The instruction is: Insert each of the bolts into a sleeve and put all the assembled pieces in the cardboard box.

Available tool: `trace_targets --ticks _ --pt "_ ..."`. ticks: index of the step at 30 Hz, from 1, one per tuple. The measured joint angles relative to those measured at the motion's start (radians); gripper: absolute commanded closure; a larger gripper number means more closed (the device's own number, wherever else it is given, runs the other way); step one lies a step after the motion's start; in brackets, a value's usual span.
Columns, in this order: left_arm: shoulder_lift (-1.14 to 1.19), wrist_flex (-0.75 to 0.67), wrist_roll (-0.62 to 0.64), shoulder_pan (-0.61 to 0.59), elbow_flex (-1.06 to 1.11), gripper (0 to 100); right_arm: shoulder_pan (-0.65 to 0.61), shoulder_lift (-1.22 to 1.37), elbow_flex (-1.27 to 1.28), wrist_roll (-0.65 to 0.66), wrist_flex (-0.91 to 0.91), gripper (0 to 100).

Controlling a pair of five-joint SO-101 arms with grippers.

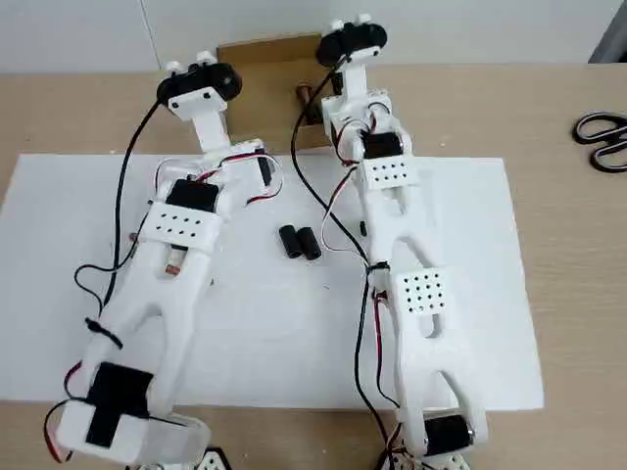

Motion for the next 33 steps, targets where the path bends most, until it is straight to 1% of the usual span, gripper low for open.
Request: trace_targets --ticks 12,20,23,25,29,30,33 --pt "-0.029 0.003 0.000 0.006 0.000 94 -0.002 0.017 -0.081 -0.018 -0.023 99.5" --pt "-0.029 0.003 0.000 0.006 0.000 94 -0.029 0.017 -0.083 -0.018 -0.023 99.5" --pt "-0.029 0.003 0.000 0.006 0.000 94 -0.035 0.043 -0.083 0.000 -0.025 99.3" --pt "-0.029 0.003 0.000 0.006 0.000 94 -0.037 0.064 -0.083 0.003 -0.025 96.1" --pt "-0.029 0.003 0.000 0.006 0.000 94 -0.038 0.077 -0.083 0.006 -0.025 80.7" --pt "-0.029 0.003 0.000 0.006 0.000 94 -0.038 0.078 -0.083 0.006 -0.025 78.3" --pt "-0.029 0.003 0.000 0.006 0.000 94 -0.037 0.077 -0.084 0.006 -0.026 79.3"
